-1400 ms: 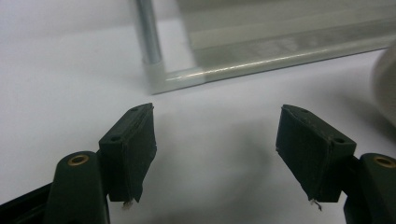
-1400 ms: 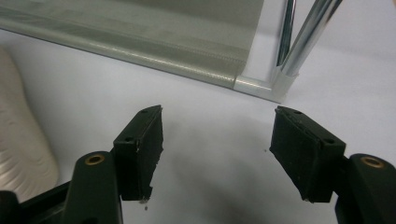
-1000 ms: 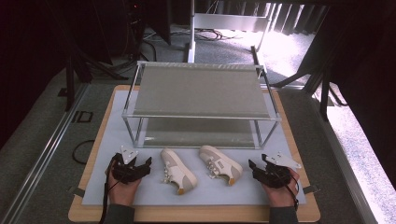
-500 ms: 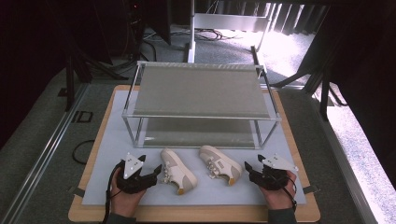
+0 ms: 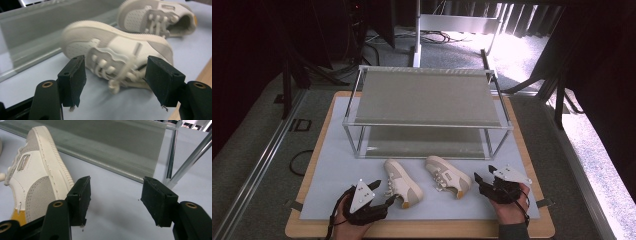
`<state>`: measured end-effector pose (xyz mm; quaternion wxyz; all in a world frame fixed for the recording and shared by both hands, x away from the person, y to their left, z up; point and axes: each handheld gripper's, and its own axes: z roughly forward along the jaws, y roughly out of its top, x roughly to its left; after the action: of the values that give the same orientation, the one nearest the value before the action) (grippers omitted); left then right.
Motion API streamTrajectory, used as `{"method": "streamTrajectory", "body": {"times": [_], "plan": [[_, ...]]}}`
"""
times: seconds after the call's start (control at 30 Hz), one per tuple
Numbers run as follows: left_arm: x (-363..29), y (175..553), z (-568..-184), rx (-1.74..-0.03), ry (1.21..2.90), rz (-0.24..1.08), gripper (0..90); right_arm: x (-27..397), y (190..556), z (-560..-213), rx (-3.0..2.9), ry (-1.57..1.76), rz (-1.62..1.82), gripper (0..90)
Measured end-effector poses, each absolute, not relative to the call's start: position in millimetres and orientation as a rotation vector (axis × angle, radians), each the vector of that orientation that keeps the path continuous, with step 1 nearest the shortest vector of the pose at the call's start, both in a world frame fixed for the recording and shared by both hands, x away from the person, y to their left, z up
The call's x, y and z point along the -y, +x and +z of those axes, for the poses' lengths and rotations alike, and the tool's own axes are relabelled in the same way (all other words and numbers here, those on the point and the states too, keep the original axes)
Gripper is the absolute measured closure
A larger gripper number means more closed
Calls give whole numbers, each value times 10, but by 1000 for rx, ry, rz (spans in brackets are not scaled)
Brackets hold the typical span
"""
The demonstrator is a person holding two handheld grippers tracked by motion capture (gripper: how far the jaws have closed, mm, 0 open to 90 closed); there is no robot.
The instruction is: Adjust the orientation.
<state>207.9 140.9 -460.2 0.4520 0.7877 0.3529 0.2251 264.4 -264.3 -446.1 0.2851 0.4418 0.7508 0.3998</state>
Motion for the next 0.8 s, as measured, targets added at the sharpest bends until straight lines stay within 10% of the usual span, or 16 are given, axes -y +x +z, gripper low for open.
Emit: {"method": "streamTrajectory", "body": {"times": [0.8], "plan": [[-1124, 2307, -4654, -893, 2062, 594, 499, 2668, 2655, -4490, -2000, 1193, 1052, 400]]}}
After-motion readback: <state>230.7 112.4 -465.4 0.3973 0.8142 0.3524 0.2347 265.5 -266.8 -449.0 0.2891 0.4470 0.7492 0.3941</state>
